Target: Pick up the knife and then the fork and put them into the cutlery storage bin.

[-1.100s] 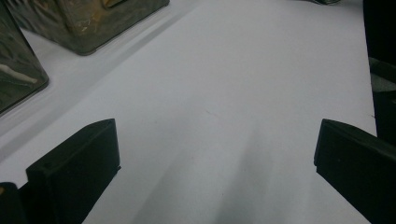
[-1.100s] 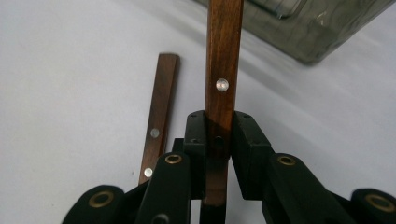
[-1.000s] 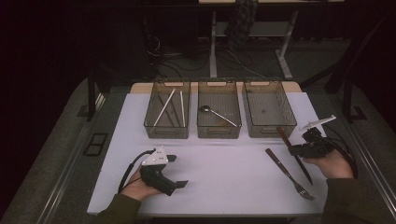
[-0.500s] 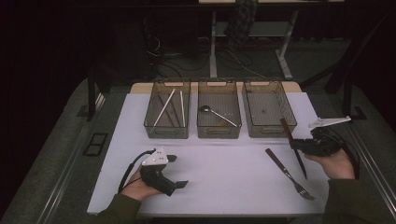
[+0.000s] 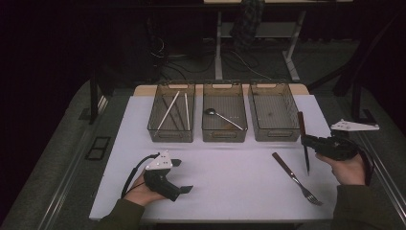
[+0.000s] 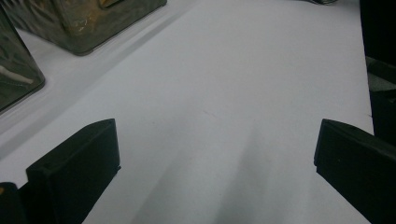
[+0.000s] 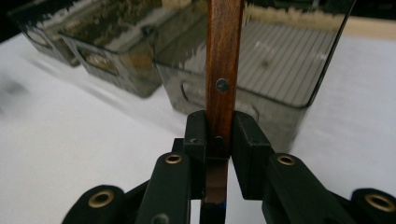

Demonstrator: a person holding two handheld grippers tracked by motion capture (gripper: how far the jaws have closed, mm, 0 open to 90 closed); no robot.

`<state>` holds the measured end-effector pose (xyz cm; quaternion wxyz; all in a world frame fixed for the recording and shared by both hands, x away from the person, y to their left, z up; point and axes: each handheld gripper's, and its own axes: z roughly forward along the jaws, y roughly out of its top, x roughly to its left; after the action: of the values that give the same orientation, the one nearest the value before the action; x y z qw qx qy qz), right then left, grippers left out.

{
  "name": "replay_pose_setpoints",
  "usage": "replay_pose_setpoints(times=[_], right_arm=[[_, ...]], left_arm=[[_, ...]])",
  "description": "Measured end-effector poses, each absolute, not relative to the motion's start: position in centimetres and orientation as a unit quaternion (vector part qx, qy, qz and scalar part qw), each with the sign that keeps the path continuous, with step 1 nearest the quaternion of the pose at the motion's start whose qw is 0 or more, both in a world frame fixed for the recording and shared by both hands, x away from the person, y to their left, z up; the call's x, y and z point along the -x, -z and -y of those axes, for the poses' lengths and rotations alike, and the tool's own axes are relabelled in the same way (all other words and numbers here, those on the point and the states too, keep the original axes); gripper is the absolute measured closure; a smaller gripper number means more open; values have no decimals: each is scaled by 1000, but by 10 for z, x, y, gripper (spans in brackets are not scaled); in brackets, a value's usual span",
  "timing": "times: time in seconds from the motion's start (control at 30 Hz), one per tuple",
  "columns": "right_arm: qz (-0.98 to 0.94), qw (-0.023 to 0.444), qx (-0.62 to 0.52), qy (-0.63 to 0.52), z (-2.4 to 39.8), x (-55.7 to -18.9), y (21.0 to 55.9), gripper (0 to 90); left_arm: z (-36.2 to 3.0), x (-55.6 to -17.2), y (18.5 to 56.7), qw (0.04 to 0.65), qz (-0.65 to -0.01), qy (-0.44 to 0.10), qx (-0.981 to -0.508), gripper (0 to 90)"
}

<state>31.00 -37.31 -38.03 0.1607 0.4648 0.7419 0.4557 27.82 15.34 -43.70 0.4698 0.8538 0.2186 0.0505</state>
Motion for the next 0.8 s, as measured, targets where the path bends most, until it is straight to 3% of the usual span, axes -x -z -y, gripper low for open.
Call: replay_pose_setpoints(times=[0.5,0.8], right_arm=[[-716,207,-437,-503,367,-316,368,762],[-702,233,-434,-514,364,-335,340,762]], left_arm=[[-153,-279,438,469,-222,-50,-853,0],[-154,-278,437,470,-221,-51,-853,0]])
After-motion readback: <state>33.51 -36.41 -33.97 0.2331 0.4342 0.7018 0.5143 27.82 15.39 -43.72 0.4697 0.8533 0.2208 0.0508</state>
